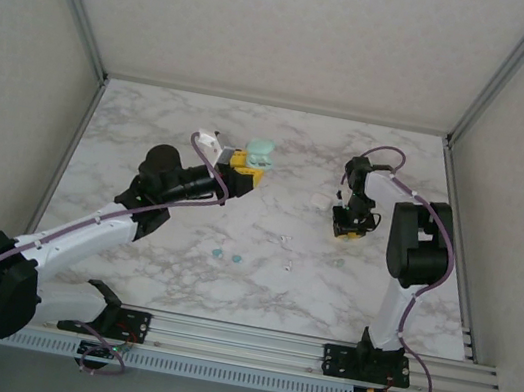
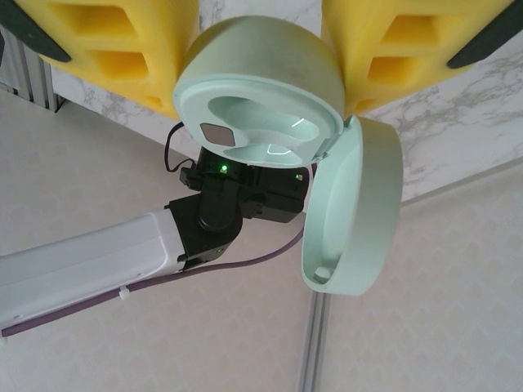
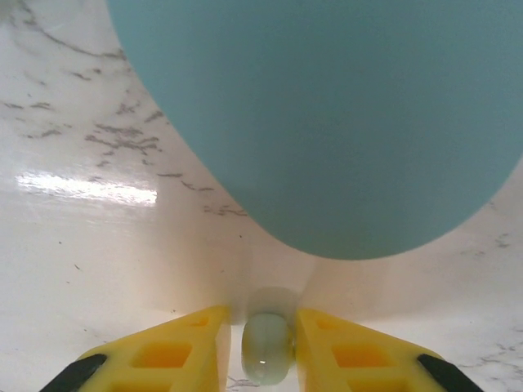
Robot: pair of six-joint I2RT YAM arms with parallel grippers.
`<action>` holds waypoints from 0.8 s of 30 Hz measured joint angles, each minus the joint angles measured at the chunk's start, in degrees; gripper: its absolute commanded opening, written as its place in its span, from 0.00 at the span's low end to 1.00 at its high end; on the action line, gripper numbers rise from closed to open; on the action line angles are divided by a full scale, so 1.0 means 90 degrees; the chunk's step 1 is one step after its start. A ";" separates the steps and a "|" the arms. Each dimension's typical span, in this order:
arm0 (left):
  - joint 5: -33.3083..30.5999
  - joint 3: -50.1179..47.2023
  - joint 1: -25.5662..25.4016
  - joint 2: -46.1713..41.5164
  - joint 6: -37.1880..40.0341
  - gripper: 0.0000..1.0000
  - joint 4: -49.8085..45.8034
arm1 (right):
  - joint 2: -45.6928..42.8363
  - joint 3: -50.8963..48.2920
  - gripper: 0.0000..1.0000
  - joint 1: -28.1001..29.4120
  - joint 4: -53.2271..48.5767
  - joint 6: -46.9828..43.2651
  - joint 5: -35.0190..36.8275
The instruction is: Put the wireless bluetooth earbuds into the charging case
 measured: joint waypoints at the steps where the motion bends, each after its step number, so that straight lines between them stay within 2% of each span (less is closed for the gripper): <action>1: 0.0000 0.0000 0.0000 0.0000 0.0002 0.30 0.0000 | 0.0002 -0.0002 0.29 0.0002 -0.0010 -0.0002 0.0005; 18: 0.0000 0.0036 -0.0002 0.0000 0.0032 0.30 -0.0053 | 0.0051 0.0015 0.24 0.0000 -0.0005 0.0019 0.0131; 24: 0.0000 0.0036 -0.0002 0.0000 0.0051 0.30 -0.0053 | 0.0049 0.0017 0.18 0.0000 -0.0007 0.0063 0.0126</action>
